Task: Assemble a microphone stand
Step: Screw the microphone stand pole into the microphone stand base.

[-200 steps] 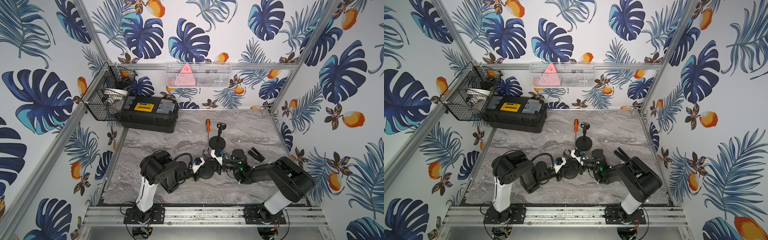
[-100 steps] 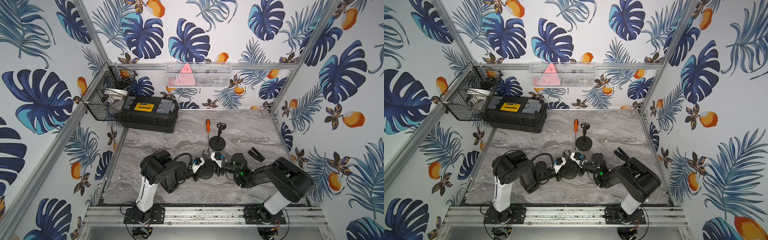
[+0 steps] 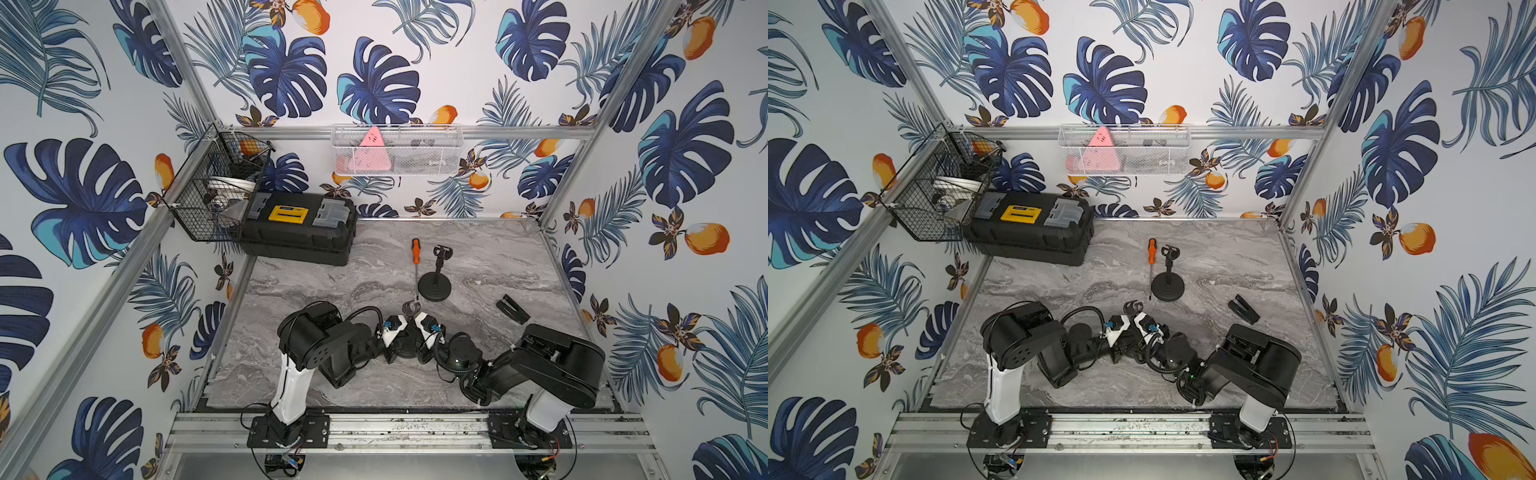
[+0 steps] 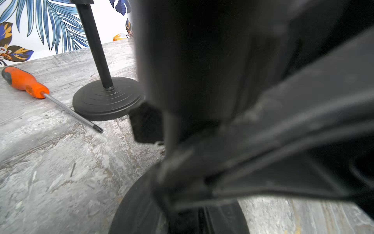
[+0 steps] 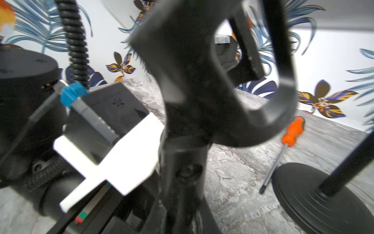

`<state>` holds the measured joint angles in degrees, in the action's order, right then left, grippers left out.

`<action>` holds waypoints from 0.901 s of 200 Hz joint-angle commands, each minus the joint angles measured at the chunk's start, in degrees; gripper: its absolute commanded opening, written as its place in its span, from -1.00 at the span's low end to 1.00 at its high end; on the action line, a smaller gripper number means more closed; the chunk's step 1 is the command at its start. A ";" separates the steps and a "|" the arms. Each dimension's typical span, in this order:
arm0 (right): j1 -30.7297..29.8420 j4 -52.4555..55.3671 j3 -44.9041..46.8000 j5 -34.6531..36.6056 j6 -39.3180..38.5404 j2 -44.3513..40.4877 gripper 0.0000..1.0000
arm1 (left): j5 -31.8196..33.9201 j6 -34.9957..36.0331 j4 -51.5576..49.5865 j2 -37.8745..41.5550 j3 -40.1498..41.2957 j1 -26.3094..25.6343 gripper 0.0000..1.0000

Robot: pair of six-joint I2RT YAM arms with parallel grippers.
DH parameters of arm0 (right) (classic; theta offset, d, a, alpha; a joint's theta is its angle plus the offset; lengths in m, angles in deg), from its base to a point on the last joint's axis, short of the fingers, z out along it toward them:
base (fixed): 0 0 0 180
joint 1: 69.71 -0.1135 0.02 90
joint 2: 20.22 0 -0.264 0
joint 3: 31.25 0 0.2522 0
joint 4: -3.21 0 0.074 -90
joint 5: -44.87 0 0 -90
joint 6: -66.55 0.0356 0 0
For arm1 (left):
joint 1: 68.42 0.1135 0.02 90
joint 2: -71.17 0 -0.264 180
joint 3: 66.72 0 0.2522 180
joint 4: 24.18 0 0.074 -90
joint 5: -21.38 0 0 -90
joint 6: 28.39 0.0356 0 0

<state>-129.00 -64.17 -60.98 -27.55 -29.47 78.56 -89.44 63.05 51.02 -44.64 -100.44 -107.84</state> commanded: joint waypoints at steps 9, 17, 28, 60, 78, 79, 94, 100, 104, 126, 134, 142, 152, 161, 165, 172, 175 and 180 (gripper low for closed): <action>-5.20 10.94 -1.36 9.94 -0.89 1.65 -1.00 | -0.01 0.35 -0.62 0.10 -0.34 -0.13 -0.50; -6.25 11.53 -1.88 12.21 -0.84 1.81 -1.00 | -0.02 0.26 -0.64 -0.03 -0.50 -0.13 -0.52; -7.54 12.55 -2.69 14.49 -1.03 1.95 -1.00 | -0.21 0.13 -0.64 -0.20 -0.73 -0.13 -0.54; -7.95 8.02 -1.74 10.79 -1.69 2.07 -1.00 | -0.43 -0.11 -0.64 -0.53 -1.40 -0.13 -0.64; -7.75 3.30 0.58 5.47 -2.44 0.33 0.19 | -0.52 0.07 -0.59 -0.73 -1.44 -0.13 -0.68; -7.72 3.24 0.67 5.19 -2.52 0.12 0.22 | -0.53 0.06 -0.62 -0.78 -1.46 -0.13 -0.68; -6.83 7.20 1.46 -0.01 -2.51 -4.63 0.39 | -0.63 0.31 -0.64 -1.16 -1.61 -0.15 -0.70; -6.10 10.75 1.38 -2.45 -2.22 -7.08 0.39 | -0.67 0.31 -0.64 -1.33 -1.65 -0.13 -0.70; -5.48 13.20 1.32 -4.38 -1.99 -8.57 0.39 | -0.71 0.34 -0.64 -1.39 -1.65 -0.13 -0.70; 1.41 22.17 2.39 -19.25 -0.37 -16.08 0.32 | -0.80 0.50 -0.64 -1.31 -1.57 -0.13 -0.72; 4.77 22.75 3.45 -25.05 -0.08 -17.82 0.29 | -0.80 0.50 -0.64 -1.20 -1.53 -0.14 -0.73; 8.15 22.57 4.40 -30.39 0.30 -19.00 0.25 | -0.80 0.59 -0.64 -1.02 -1.48 -0.18 -0.73; 11.75 22.87 5.30 -35.81 -0.14 -20.25 0.22 | -0.91 0.60 -0.64 -0.91 -1.48 -0.13 -0.74; 14.90 24.09 5.42 -39.93 -0.79 -21.18 0.21 | -0.98 0.59 -0.63 -0.90 -1.48 -0.13 -0.74; 16.26 24.91 5.27 -41.91 -1.22 -21.37 0.20 | -1.06 0.63 -0.63 -0.99 -1.50 -0.13 -0.74; 17.95 26.13 4.84 -44.72 -2.26 -21.47 0.18 | -1.20 0.59 -0.58 -1.08 -1.57 -0.13 -0.75; 18.50 26.65 4.62 -45.94 -3.03 -21.52 0.18 | -1.28 0.59 -0.63 -1.08 -1.57 -0.18 -0.75; 19.33 27.41 4.39 -47.92 -4.64 -21.40 0.17 | -1.41 0.52 -0.64 -1.21 -1.65 -0.13 -0.75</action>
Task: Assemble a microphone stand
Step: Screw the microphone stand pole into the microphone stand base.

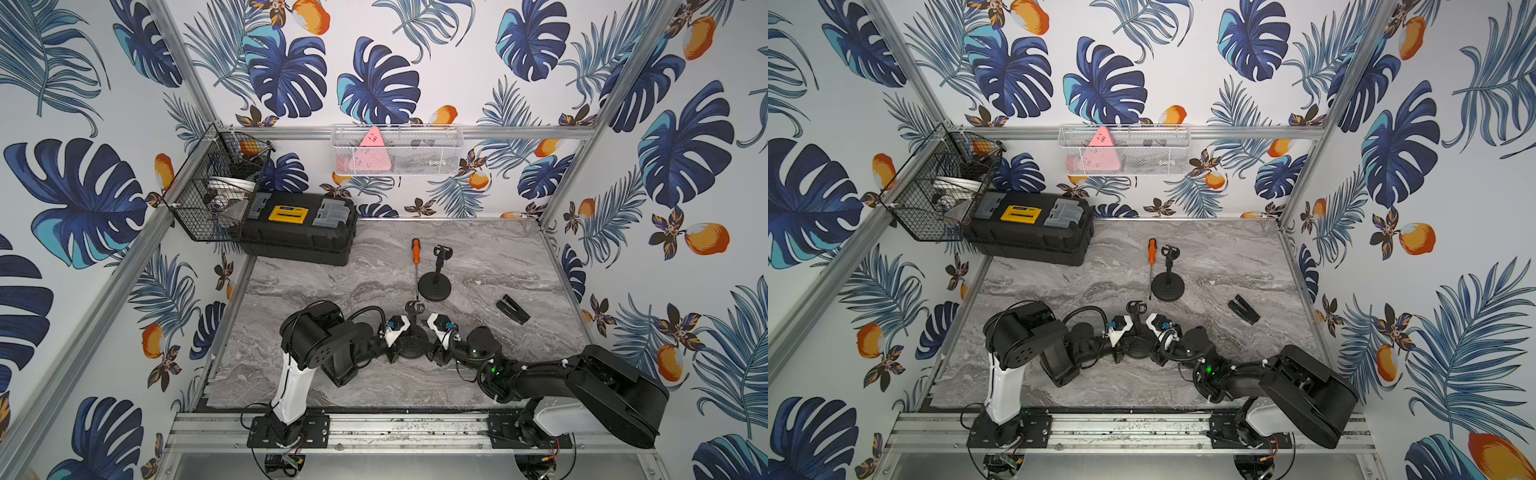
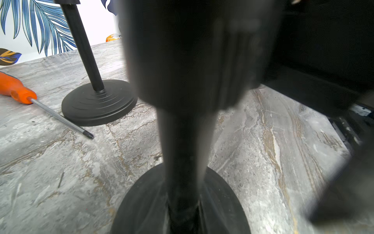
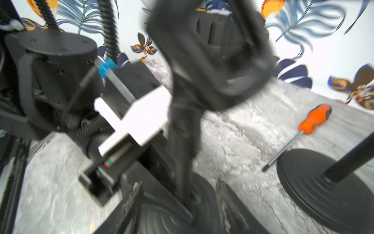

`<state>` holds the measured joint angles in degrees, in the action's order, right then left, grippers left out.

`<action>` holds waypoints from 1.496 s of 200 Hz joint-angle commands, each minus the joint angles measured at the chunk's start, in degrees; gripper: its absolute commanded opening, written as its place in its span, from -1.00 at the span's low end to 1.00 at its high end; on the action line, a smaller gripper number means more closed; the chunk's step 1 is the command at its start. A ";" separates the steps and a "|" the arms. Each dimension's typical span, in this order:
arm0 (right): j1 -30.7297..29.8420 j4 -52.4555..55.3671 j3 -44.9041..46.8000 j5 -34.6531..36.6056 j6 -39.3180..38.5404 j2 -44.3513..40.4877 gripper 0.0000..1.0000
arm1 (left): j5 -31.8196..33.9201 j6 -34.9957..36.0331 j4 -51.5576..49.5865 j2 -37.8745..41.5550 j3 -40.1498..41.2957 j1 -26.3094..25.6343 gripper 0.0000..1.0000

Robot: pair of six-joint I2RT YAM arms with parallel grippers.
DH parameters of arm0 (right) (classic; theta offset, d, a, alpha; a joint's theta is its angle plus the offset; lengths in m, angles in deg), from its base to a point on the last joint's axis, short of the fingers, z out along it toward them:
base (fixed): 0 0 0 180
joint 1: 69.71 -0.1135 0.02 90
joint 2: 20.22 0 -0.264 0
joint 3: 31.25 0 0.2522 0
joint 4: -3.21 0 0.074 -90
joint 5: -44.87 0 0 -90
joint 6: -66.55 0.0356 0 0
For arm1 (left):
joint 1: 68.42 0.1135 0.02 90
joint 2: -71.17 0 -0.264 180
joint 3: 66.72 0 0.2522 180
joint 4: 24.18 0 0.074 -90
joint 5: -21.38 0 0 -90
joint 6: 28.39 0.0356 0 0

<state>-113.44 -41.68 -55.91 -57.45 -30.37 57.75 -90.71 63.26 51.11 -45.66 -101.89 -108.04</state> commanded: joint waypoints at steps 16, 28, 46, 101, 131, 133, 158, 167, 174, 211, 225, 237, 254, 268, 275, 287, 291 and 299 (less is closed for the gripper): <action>6.54 5.31 -1.85 -21.47 -4.78 0.56 0.13 | -0.32 0.37 -0.72 -0.41 -0.34 -0.07 -0.75; 8.71 5.16 -3.04 -24.73 -5.03 1.91 0.10 | -0.33 0.38 -0.73 -0.50 -0.30 -0.02 -0.76; 10.18 3.01 -4.16 -26.93 -4.07 4.00 0.08 | -0.41 0.46 -0.73 -0.75 -0.39 -0.10 -0.77; 10.92 5.74 -9.23 -32.09 -7.20 8.94 0.04 | -0.15 0.85 -0.73 -0.34 0.11 -0.39 -0.77; 12.25 7.21 -11.96 -35.72 -8.45 11.26 -0.01 | -0.24 0.81 -0.72 -0.31 0.03 -0.50 -0.78; 12.32 7.25 -12.09 -35.81 -8.46 11.42 -0.01 | -0.24 0.83 -0.73 -0.32 0.05 -0.47 -0.78; 12.61 7.05 -13.67 -36.70 -8.76 13.43 -0.11 | -0.50 0.79 -0.73 -0.96 -0.34 -0.56 -0.79; 12.61 6.80 -14.28 -36.98 -8.43 14.30 -0.15 | -0.50 0.81 -0.73 -1.17 -0.30 -0.55 -0.79; 12.61 6.59 -14.71 -36.92 -8.25 14.82 -0.17 | -0.46 0.86 -0.73 -1.23 -0.39 -0.55 -0.79; 12.70 3.42 -15.89 -37.18 -7.16 17.73 -0.24 | -0.41 0.81 -0.72 -1.08 -0.32 -0.64 -0.79; 12.70 4.07 -16.60 -38.15 -7.49 18.57 -0.30 | -0.46 0.90 -0.78 -1.10 -0.39 -0.67 -0.79; 12.70 3.71 -17.00 -39.20 -7.35 19.25 -0.36 | -0.42 0.78 -0.77 -1.08 -0.43 -0.64 -0.79; 12.70 3.03 -17.05 -40.10 -6.97 20.00 -0.47 | -0.41 0.76 -0.75 -1.11 -0.39 -0.65 -0.79; 12.70 2.89 -16.95 -40.33 -6.88 20.10 -0.60 | -0.33 0.79 -0.80 -1.03 -0.39 -0.64 -0.79; 12.70 2.69 -16.67 -40.33 -6.88 19.95 -0.66 | -0.30 0.85 -0.81 -0.99 -0.39 -0.66 -0.79; 12.70 1.92 -15.95 -39.96 -6.73 19.73 -0.80 | -0.24 0.80 -0.79 -1.00 -0.39 -0.68 -0.79; 12.70 1.54 -15.69 -39.71 -6.71 19.63 -0.85 | -0.24 0.77 -0.77 -1.01 -0.39 -0.64 -0.79; 12.70 0.77 -15.11 -38.95 -6.62 19.45 -0.99 | -0.15 0.72 -0.81 -1.11 -0.50 -0.65 -0.77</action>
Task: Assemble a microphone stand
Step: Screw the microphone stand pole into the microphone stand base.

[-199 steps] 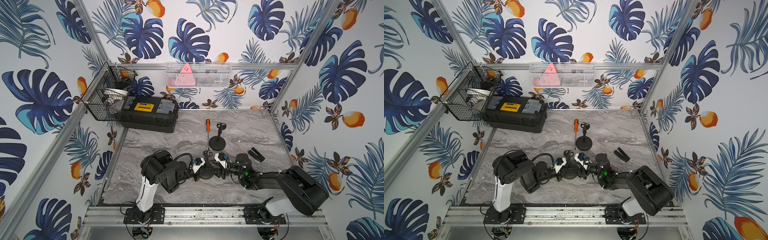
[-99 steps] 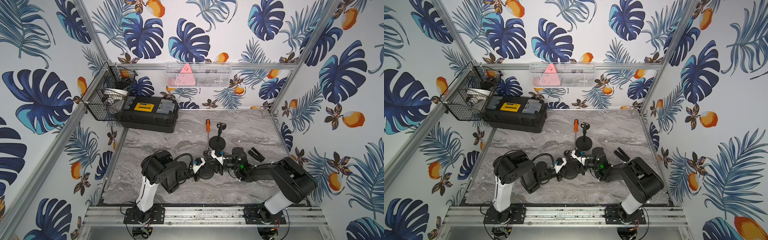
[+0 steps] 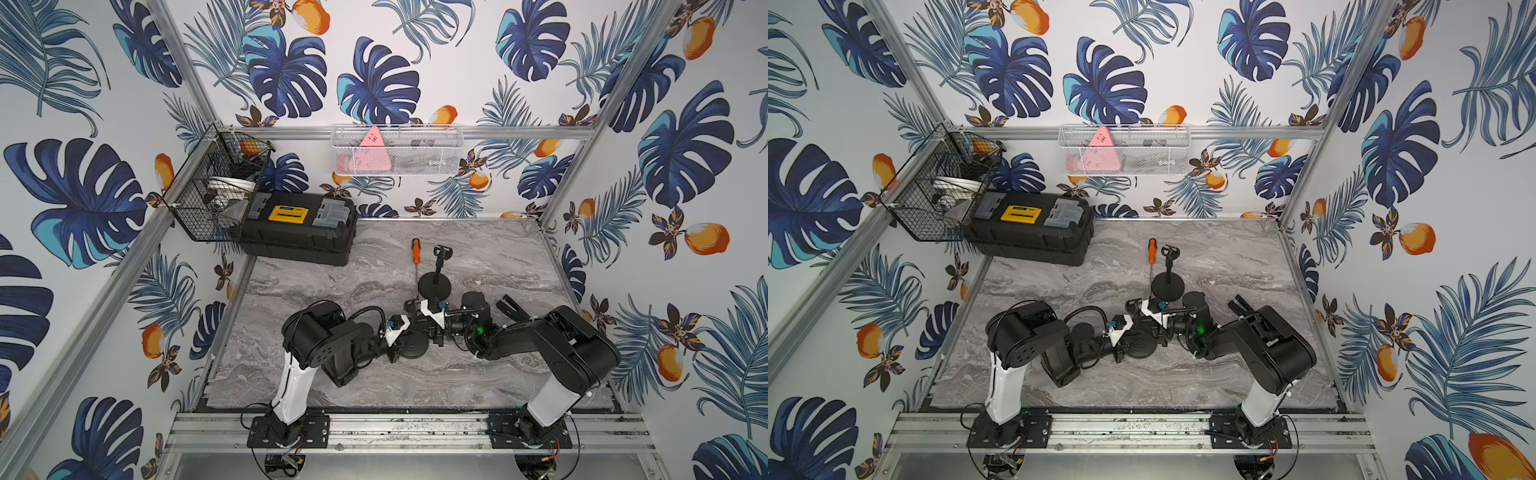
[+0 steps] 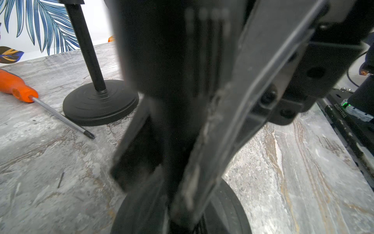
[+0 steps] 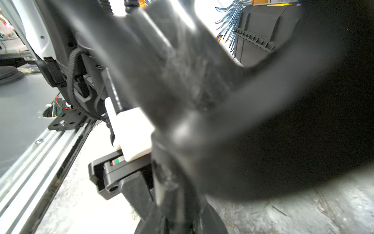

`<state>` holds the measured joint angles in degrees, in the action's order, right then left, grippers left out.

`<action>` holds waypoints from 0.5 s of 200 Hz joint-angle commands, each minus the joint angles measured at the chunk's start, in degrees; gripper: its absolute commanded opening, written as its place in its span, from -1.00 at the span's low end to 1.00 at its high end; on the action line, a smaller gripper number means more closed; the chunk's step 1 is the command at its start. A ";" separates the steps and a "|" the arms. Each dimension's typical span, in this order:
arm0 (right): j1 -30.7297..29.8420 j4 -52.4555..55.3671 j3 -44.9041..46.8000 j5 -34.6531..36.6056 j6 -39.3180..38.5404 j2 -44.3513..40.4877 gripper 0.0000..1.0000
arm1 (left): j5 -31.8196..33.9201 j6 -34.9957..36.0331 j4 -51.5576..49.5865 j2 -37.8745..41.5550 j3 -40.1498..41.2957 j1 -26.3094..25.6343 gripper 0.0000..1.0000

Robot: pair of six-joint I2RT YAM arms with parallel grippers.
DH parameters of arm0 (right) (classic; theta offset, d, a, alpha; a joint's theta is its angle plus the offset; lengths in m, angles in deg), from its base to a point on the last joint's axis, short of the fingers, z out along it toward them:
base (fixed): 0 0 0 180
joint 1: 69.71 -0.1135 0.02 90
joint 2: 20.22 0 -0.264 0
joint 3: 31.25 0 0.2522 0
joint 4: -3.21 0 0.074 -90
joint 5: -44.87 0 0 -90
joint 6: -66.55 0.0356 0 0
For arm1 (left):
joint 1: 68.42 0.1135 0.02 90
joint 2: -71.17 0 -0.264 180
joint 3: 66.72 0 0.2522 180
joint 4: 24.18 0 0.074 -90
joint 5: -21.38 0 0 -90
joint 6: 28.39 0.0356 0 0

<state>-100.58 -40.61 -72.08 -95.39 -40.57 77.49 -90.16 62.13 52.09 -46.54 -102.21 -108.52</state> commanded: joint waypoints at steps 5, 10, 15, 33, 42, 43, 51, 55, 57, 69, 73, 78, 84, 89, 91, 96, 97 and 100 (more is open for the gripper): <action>-0.20 -0.88 1.53 -0.54 3.63 -0.35 -1.00 | -0.70 1.86 -1.72 -0.28 -0.16 -0.17 -0.76; -0.24 -1.66 1.98 -0.04 3.87 -0.48 -1.00 | -0.61 1.85 -1.72 -0.33 -0.17 -0.16 -0.74; -0.24 -2.38 2.50 0.49 4.25 -0.47 -1.00 | -0.54 1.81 -1.72 -0.28 -0.16 -0.16 -0.71; -0.39 -7.56 4.42 2.62 6.64 0.20 -1.00 | -0.17 1.62 -1.71 -0.16 -0.16 -0.16 -0.55; -0.65 -10.68 5.42 4.10 8.01 0.84 -1.00 | 0.00 1.60 -1.71 -0.01 -0.19 -0.16 -0.48; -0.71 -11.00 5.57 4.37 8.13 0.92 -1.00 | 0.00 1.60 -1.71 -0.04 -0.17 -0.16 -0.48; -1.43 -13.54 6.44 6.93 9.41 1.46 -1.00 | 0.07 1.60 -1.71 0.08 -0.15 -0.16 -0.47; -1.70 -14.51 6.95 8.30 9.85 1.62 -1.00 | 0.09 1.60 -1.71 0.11 -0.08 -0.20 -0.47; -1.90 -14.91 7.19 8.94 10.06 1.65 -1.00 | 0.09 1.60 -1.71 0.18 -0.07 -0.17 -0.47; -2.96 -16.31 8.12 13.41 10.95 2.12 -1.00 | 0.18 1.51 -1.71 0.37 -0.07 -0.16 -0.48; -3.32 -16.34 8.32 14.28 11.01 2.23 -1.00 | 0.11 1.51 -1.73 0.44 -0.06 -0.16 -0.48; -3.84 -16.18 8.50 15.50 10.93 2.23 -1.00 | 0.10 1.51 -1.76 0.51 -0.10 -0.16 -0.49; -4.56 -16.15 8.81 17.20 10.98 2.29 -1.00 | 0.01 1.44 -1.67 0.47 -0.17 -0.21 -0.50; -5.26 -16.16 9.07 18.53 10.88 2.21 -1.00 | -0.04 1.36 -1.71 0.46 -0.17 -0.16 -0.51; -5.54 -16.16 9.23 18.95 10.77 2.13 -1.00 | 0.00 1.34 -1.69 0.49 -0.15 -0.16 -0.51; -6.23 -16.23 9.62 20.19 10.55 1.98 -1.00 | -0.08 1.31 -1.76 0.47 -0.23 -0.22 -0.51; -6.40 -16.28 9.69 20.50 10.59 1.92 -1.00 | -0.08 1.28 -1.74 0.46 -0.27 -0.19 -0.51; -6.84 -16.33 9.93 21.45 10.65 1.79 -1.00 | -0.08 1.20 -1.73 0.46 -0.24 -0.16 -0.51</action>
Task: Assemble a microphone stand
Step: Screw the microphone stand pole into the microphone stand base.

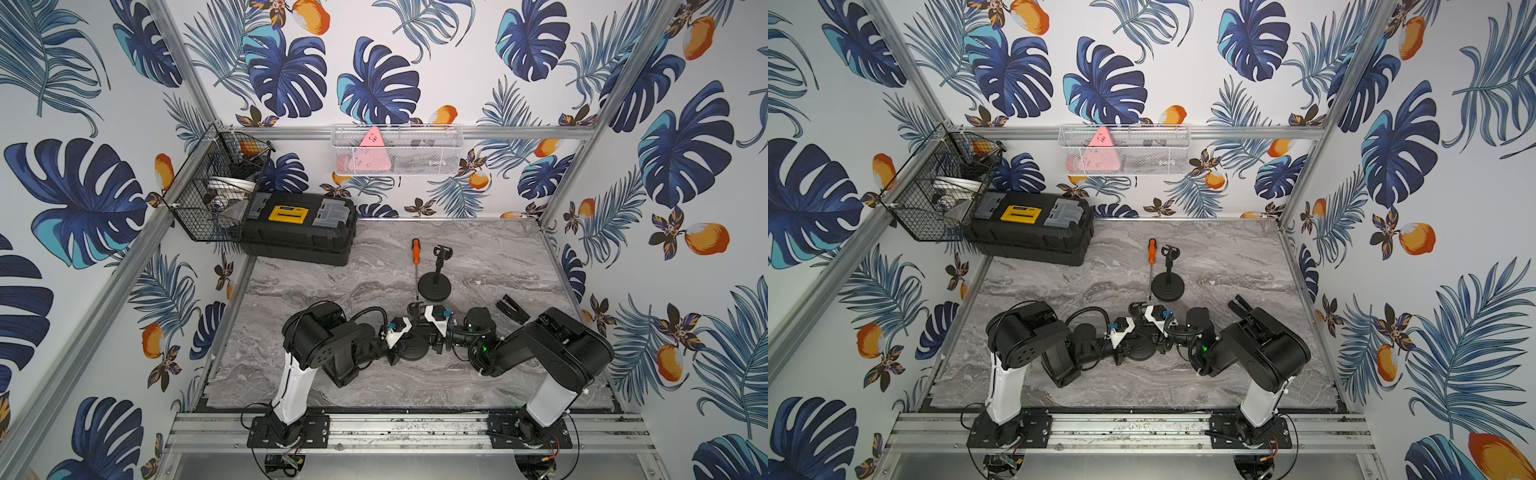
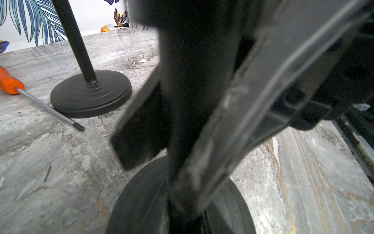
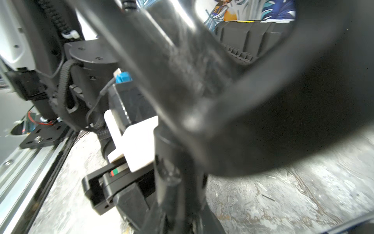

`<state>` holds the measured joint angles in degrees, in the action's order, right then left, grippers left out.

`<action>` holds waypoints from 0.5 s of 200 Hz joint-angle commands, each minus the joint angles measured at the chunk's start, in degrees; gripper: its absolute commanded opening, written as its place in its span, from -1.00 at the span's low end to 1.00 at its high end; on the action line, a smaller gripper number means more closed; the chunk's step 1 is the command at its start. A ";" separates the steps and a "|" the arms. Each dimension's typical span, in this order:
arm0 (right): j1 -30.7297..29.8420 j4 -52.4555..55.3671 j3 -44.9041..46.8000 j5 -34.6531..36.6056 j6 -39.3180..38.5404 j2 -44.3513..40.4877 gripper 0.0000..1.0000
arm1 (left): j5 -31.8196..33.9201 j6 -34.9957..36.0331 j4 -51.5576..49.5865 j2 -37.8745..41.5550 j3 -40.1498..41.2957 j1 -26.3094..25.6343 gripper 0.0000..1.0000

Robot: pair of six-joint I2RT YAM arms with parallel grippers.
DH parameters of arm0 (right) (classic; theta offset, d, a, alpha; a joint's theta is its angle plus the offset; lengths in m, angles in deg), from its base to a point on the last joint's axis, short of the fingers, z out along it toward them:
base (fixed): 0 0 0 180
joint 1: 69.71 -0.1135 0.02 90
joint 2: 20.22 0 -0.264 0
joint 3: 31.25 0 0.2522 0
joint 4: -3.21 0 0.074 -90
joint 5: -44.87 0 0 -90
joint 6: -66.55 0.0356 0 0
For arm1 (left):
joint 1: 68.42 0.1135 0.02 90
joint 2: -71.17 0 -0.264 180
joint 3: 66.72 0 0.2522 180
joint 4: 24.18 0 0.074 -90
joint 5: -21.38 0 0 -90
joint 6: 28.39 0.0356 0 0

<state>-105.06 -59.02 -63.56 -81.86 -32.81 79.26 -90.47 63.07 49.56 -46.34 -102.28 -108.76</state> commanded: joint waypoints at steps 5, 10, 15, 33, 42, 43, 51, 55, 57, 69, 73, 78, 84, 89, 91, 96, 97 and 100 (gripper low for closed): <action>-3.07 1.98 1.72 9.59 2.95 -0.19 -1.00 | 0.27 0.28 0.80 0.36 -0.19 0.08 -0.50; -3.68 2.25 2.02 11.20 3.12 -0.51 -1.00 | 0.36 0.28 0.81 0.38 -0.23 0.02 -0.50; -4.32 2.67 2.23 12.68 3.19 -0.87 -1.00 | 0.44 0.27 0.79 0.44 -0.15 0.08 -0.49; -6.92 5.81 2.68 18.67 3.16 -2.75 -1.00 | 0.49 0.24 0.82 0.86 0.00 0.07 -0.49; -8.55 7.81 2.85 22.44 2.96 -4.00 -1.00 | 0.57 0.23 0.76 1.05 0.14 0.08 -0.49; -8.70 7.97 2.88 22.91 2.91 -4.10 -1.00 | 0.57 0.22 0.80 1.06 0.16 0.08 -0.49; -10.37 9.01 3.19 26.76 2.65 -5.04 -1.00 | 0.66 0.27 0.82 1.19 0.12 0.08 -0.51; -11.17 9.36 3.31 28.45 2.63 -5.49 -1.00 | 0.66 0.22 0.79 1.23 0.18 0.06 -0.51; -11.57 9.50 3.40 29.39 2.54 -5.69 -1.00 | 0.66 0.28 0.77 1.23 0.18 0.08 -0.51; -13.86 10.64 3.82 35.10 2.98 -6.82 -1.00 | 0.58 0.22 0.77 1.33 0.18 0.08 -0.53; -14.64 11.38 3.86 37.23 3.00 -7.12 -1.00 | 0.50 0.24 0.75 1.32 0.18 0.08 -0.53; -15.68 12.54 3.79 39.56 2.85 -7.62 -1.00 | 0.37 0.25 0.78 1.25 0.18 0.06 -0.54; -16.84 14.38 3.57 41.88 2.32 -8.16 -1.00 | 0.24 0.30 0.80 1.19 0.10 0.06 -0.55; -17.74 16.05 3.16 43.57 1.86 -8.54 -1.00 | 0.14 0.22 0.76 1.23 0.08 0.08 -0.56; -18.15 16.71 2.94 44.26 1.75 -8.63 -1.00 | 0.14 0.15 0.79 1.17 0.02 0.08 -0.56; -19.05 18.26 2.39 45.90 1.51 -8.83 -1.00 | 0.05 0.16 0.78 1.15 0.05 0.04 -0.56; -19.23 18.56 2.29 46.06 1.44 -8.85 -1.00 | 0.05 0.19 0.80 1.15 0.07 0.06 -0.56; -19.76 19.43 1.95 47.11 1.28 -8.94 -1.00 | -0.03 0.19 0.75 1.15 0.07 0.08 -0.56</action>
<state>-121.46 -52.42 -60.35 -43.87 -29.08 71.02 -90.56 63.35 49.49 -45.27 -102.06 -108.74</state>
